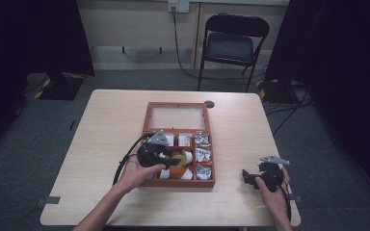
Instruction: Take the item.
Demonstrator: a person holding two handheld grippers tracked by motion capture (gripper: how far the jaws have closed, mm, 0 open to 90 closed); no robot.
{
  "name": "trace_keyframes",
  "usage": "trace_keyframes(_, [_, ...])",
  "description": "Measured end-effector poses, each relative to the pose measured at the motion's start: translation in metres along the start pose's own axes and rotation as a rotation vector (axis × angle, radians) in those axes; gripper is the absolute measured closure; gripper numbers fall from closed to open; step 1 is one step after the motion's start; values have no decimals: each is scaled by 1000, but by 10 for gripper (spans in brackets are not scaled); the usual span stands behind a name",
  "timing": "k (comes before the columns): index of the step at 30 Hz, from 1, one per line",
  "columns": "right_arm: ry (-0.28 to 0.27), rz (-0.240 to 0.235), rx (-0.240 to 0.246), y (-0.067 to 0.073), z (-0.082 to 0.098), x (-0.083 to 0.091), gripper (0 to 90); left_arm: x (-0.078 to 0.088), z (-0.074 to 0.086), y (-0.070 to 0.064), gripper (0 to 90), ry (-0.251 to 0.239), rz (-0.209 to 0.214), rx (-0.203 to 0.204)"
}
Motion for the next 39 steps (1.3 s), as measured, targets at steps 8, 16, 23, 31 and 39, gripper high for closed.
trace_keyframes(8, [0, 0, 0, 0, 0, 0, 0, 10, -3, 2, 550, -17, 3, 1])
trace_keyframes(16, [0, 0, 0, 0, 0, 0, 0, 18, -1, 4, 550, -18, -5, -2])
trace_keyframes(23, [0, 0, 0, 0, 0, 0, 0, 26, 0, 9, 550, -29, -20, 8])
trace_keyframes(31, [0, -1, 0, 0, 0, 0, 0, 34, 2, 13, 550, -40, -30, 14])
trace_keyframes(39, [-1, 0, 1, 0, 0, 0, 0, 41, 2, 17, 550, -54, -41, 23])
Point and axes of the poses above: each handheld gripper's, and its own axes: x roughly backward along the jaws, z roughly out of its underside, y roughly to its left, the point moved 10 cm from there along -x, roughly forward along the jaws, and after that the axes turned 5 degrees about z, right-handed, at the moved point
